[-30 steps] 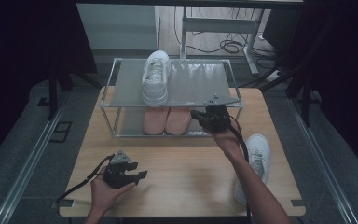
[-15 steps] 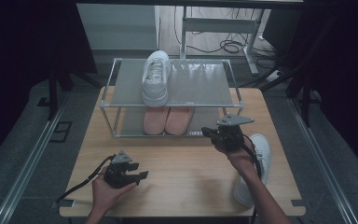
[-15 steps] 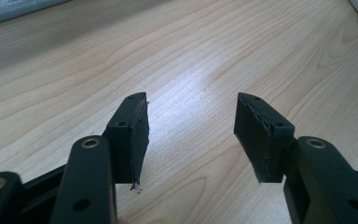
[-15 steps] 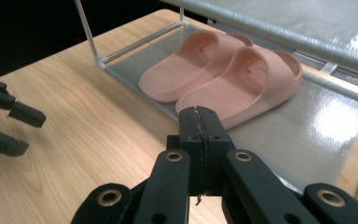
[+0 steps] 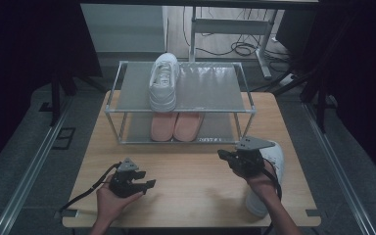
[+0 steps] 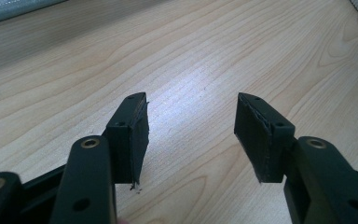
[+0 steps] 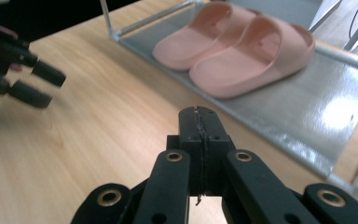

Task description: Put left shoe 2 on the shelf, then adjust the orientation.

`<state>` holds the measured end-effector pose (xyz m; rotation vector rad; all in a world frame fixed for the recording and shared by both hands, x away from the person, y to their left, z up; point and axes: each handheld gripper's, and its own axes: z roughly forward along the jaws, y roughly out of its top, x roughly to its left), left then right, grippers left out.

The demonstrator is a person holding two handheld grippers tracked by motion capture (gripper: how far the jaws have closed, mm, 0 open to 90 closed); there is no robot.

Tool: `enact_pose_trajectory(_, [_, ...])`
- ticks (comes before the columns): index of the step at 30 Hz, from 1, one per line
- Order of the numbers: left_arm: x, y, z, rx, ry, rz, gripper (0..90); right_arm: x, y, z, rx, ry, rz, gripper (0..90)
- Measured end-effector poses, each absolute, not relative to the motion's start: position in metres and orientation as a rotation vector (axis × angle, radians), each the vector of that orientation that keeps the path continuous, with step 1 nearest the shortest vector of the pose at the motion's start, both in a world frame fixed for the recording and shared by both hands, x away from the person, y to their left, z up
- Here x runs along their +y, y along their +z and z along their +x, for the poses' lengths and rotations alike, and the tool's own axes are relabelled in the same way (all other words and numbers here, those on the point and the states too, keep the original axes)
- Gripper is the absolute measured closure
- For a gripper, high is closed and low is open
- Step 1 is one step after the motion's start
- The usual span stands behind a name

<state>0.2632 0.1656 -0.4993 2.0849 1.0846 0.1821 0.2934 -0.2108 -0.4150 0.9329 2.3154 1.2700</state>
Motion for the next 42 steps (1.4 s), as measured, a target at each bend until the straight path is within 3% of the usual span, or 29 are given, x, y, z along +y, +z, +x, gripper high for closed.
enact_pose_trajectory(20, [0.165,-0.499,0.263,1.093,0.193,2.083,45.4,-0.247,-0.445,0.227,2.304,1.281,0.957,89.3])
enact_pose_trajectory(42, [0.163,-0.503,0.264,1.097,0.177,2.101,44.4,-0.266,-0.468,0.196,2.329,1.15,1.035,89.3])
